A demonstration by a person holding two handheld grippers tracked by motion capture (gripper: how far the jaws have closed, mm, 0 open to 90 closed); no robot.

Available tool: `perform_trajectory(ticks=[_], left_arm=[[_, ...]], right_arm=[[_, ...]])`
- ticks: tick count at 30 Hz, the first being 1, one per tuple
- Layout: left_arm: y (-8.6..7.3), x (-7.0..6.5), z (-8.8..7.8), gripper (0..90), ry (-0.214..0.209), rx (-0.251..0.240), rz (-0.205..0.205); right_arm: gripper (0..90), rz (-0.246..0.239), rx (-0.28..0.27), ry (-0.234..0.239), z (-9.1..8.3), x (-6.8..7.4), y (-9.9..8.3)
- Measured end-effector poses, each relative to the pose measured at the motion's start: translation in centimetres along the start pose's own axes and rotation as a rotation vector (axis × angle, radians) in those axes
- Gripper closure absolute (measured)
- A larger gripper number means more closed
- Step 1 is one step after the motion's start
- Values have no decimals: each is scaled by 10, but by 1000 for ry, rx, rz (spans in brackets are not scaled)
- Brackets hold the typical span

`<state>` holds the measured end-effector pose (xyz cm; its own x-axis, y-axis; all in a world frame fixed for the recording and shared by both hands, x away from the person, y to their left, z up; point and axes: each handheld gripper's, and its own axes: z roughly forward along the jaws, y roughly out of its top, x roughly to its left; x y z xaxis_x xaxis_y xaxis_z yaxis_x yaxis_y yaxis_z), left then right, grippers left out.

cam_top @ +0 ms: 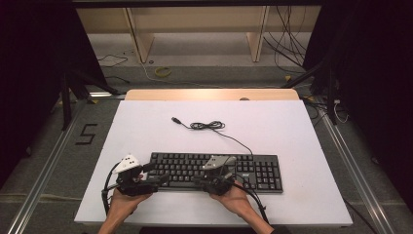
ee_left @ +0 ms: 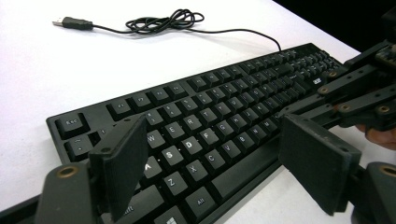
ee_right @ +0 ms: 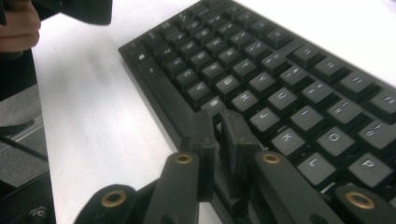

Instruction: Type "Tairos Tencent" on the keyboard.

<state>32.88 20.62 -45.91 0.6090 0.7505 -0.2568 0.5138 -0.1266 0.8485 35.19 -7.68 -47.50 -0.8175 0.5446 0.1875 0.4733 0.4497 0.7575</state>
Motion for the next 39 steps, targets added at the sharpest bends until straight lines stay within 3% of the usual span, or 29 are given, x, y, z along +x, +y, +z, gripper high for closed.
perform_trajectory(ticks=[11,20,24,31,39], left_arm=[[0,4,-1,253,35,10,-12],[-2,8,0,361,70,46,-42],[-3,10,1,421,78,67,-52],[-5,15,1,558,112,102,-71],[-7,15,3,788,139,155,-43]], right_arm=[[638,31,-25,-3,-5,-7,4],[483,61,-46,-22,-7,-12,13],[418,56,-32,-27,-5,-13,17],[390,47,-30,-33,-3,-16,25],[395,53,-42,-35,3,-20,37]])
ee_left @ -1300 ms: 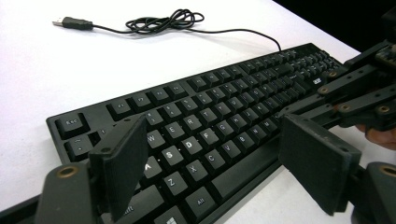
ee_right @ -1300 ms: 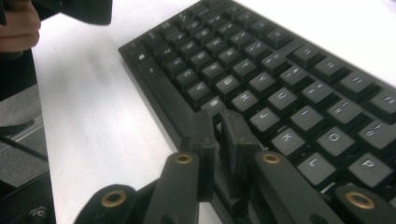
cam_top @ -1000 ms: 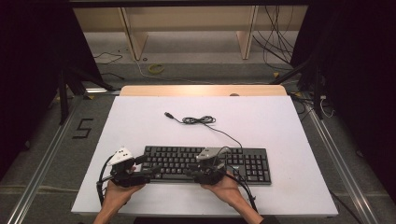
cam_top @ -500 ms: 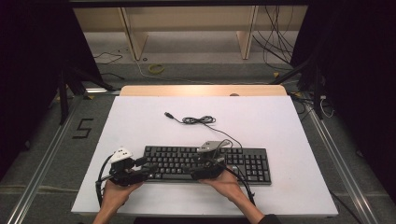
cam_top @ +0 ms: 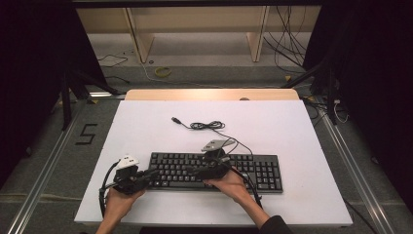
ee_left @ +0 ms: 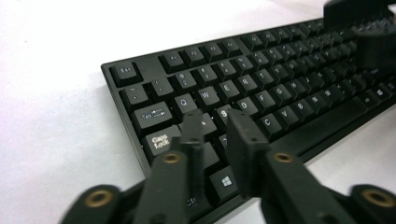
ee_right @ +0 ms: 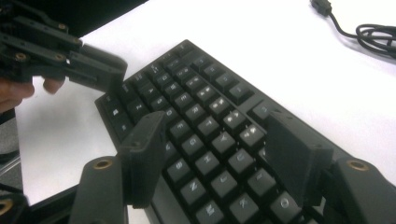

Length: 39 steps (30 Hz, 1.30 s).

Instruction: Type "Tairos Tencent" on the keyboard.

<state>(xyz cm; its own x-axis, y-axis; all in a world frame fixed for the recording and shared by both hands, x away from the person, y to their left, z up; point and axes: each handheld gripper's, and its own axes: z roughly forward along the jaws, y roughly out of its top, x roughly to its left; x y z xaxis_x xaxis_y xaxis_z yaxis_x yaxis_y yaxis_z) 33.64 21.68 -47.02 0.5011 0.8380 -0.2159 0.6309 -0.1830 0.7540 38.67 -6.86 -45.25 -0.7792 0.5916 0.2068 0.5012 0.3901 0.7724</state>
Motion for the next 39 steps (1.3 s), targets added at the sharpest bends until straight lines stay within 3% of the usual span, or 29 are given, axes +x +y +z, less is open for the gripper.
perform_trajectory(ticks=[6,15,22,28,39], left_arm=[[-1,0,1,874,5,21,21],[-1,1,3,893,4,32,19],[-1,2,3,894,5,41,13],[-1,2,4,894,12,48,12],[-1,4,7,894,12,78,12]], right_arm=[[415,-16,14,-1,10,3,8],[698,-30,48,-6,26,6,13],[840,-35,78,-13,36,8,14],[897,-40,94,-20,42,7,13],[900,-40,108,-22,47,8,14]])
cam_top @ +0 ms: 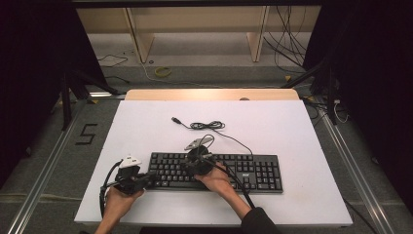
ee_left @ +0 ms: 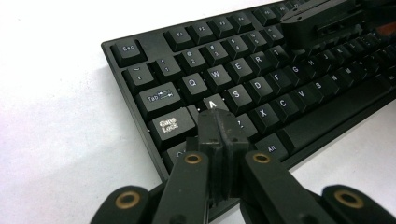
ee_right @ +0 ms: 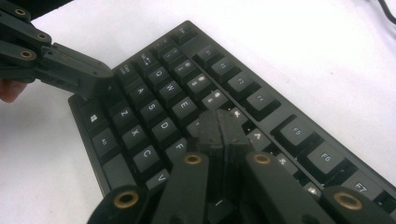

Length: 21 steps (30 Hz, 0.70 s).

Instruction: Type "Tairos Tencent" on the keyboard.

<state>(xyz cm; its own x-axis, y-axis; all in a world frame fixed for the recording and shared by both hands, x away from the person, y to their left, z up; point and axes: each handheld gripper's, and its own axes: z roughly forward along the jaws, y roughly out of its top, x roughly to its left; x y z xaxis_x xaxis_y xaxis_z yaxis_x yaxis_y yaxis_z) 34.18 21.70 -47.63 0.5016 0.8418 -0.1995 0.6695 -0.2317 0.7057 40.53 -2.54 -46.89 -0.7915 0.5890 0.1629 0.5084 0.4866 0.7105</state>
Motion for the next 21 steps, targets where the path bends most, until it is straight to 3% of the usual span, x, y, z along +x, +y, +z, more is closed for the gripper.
perform_trajectory(ticks=[21], left_arm=[[0,0,4,895,3,27,-2]], right_arm=[[900,2,24,-12,8,0,-2]])
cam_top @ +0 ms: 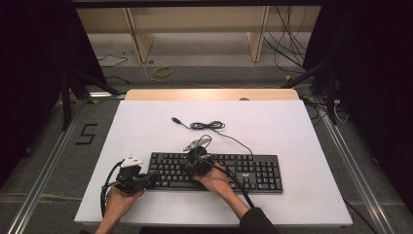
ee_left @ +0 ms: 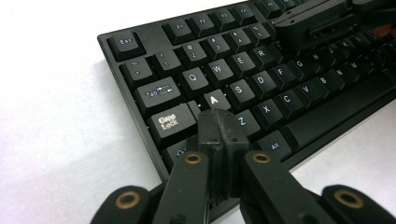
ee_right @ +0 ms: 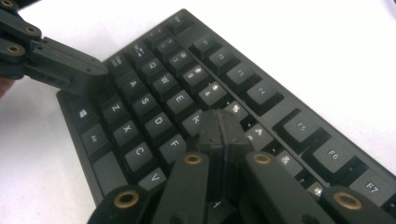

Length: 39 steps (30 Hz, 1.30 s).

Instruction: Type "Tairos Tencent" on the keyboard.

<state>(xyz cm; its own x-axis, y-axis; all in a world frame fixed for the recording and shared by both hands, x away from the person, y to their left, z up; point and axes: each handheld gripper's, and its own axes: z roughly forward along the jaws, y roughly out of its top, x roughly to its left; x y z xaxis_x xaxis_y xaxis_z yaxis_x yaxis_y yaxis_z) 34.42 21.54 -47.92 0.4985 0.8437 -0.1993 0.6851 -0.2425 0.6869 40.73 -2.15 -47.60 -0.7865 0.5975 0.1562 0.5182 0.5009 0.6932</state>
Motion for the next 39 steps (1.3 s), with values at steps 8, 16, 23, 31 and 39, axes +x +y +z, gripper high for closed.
perform_trajectory(ticks=[8,16,23,31,39], left_arm=[[0,0,2,897,0,2,-3],[1,-1,0,895,-6,0,-10],[4,-3,-7,869,-30,-41,-14],[7,-2,-12,735,-58,-79,-33],[12,-4,-12,562,-61,-80,-36]], right_arm=[[900,-6,3,-18,2,3,-2],[900,12,0,-11,2,2,-2],[868,32,-41,1,-7,1,-2],[771,33,-78,33,-20,0,-2],[653,35,-98,67,-31,2,-2]])
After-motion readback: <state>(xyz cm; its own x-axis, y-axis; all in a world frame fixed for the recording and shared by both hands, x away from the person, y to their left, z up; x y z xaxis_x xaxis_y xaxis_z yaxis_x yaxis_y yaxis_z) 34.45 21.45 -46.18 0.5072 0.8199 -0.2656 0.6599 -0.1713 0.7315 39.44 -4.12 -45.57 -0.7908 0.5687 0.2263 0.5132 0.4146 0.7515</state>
